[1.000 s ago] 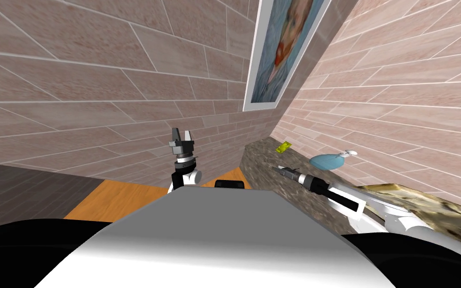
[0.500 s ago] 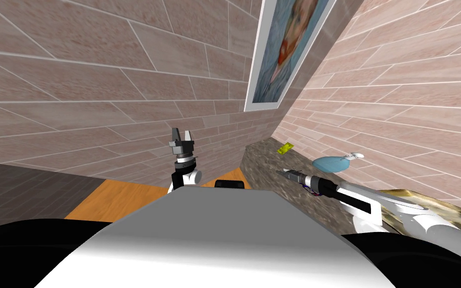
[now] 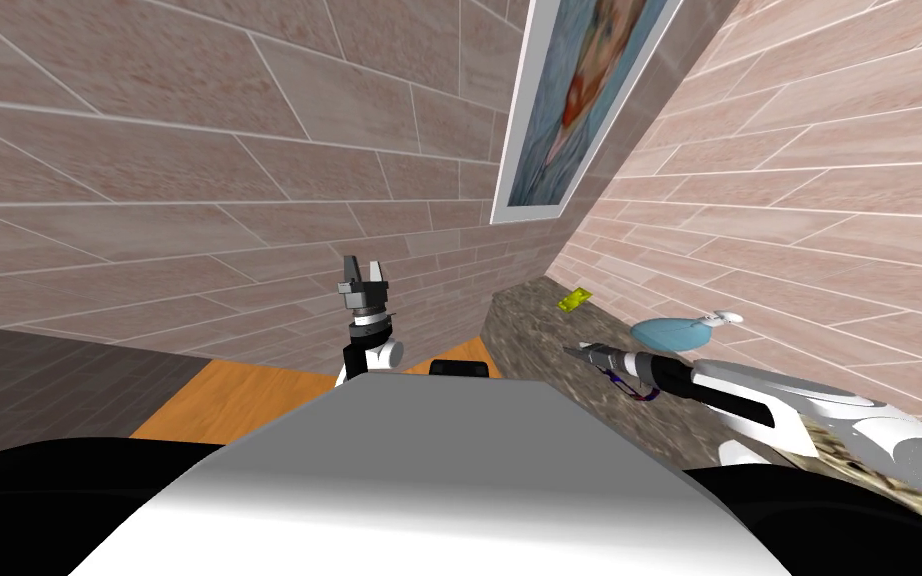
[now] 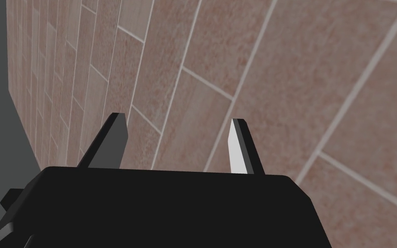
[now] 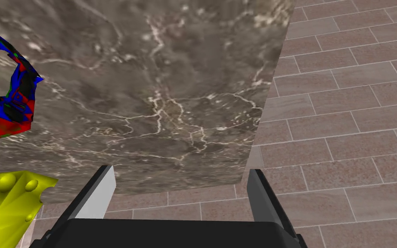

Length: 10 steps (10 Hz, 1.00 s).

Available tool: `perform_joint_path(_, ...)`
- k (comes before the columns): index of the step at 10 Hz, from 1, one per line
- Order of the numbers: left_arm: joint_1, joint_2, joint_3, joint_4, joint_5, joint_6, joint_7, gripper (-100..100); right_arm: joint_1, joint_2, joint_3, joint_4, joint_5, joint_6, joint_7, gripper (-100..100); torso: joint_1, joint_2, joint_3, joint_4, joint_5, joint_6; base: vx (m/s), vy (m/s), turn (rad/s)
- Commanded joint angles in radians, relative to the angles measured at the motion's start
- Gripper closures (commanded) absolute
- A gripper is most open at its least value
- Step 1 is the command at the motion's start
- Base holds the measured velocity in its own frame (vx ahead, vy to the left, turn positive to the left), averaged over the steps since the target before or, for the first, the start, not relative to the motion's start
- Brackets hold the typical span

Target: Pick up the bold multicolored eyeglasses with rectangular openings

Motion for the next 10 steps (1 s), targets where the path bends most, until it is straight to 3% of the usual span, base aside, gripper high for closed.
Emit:
perform_joint_path(1, 0.0, 0.0, 0.0, 0.0, 0.0, 0.0, 0.0, 0, -0.01, -0.05, 0.042, 0.034, 0.017, 0.006, -0.009, -100, 0.0, 0.0, 0.0, 0.0, 0.0, 0.0, 0.025, -0.006, 0.031)
perform_joint_path(2, 0.0, 0.0, 0.0, 0.0, 0.0, 0.0, 0.0, 0, -0.01, -0.052, 0.042, 0.034, 0.017, 0.006, -0.009, -100, 0.0, 0.0, 0.0, 0.0, 0.0, 0.0, 0.022, -0.006, 0.016)
perform_joint_path(4, 0.0, 0.0, 0.0, 0.0, 0.0, 0.0, 0.0, 0, 0.006, -0.12, 0.083, 0.076, 0.031, 0.011, -0.017, -100, 0.0, 0.0, 0.0, 0.0, 0.0, 0.0, 0.028, -0.009, 0.032)
perform_joint_path(5, 0.0, 0.0, 0.0, 0.0, 0.0, 0.0, 0.0, 0, 0.006, -0.131, 0.083, 0.076, 0.031, 0.011, -0.017, -100, 0.0, 0.0, 0.0, 0.0, 0.0, 0.0, 0.023, -0.013, 0.014)
perform_joint_path(8, 0.0, 0.0, 0.0, 0.0, 0.0, 0.0, 0.0, 0, 0.035, -0.212, 0.141, 0.116, 0.049, 0.014, -0.026, -100, 0.0, 0.0, 0.0, 0.0, 0.0, 0.0, 0.018, -0.011, 0.017)
perform_joint_path(9, 0.0, 0.0, 0.0, 0.0, 0.0, 0.0, 0.0, 0, 0.035, -0.212, 0.141, 0.116, 0.049, 0.014, -0.026, -100, 0.0, 0.001, 0.0, 0.0, 0.0, 0.0, 0.012, -0.008, 0.004)
perform_joint_path(10, 0.0, 0.0, 0.0, 0.0, 0.0, 0.0, 0.0, 0, 0.053, -0.236, 0.171, 0.127, 0.056, 0.013, -0.03, -100, 0.0, 0.001, 0.001, 0.0, 0.0, 0.0, 0.011, -0.008, 0.016)
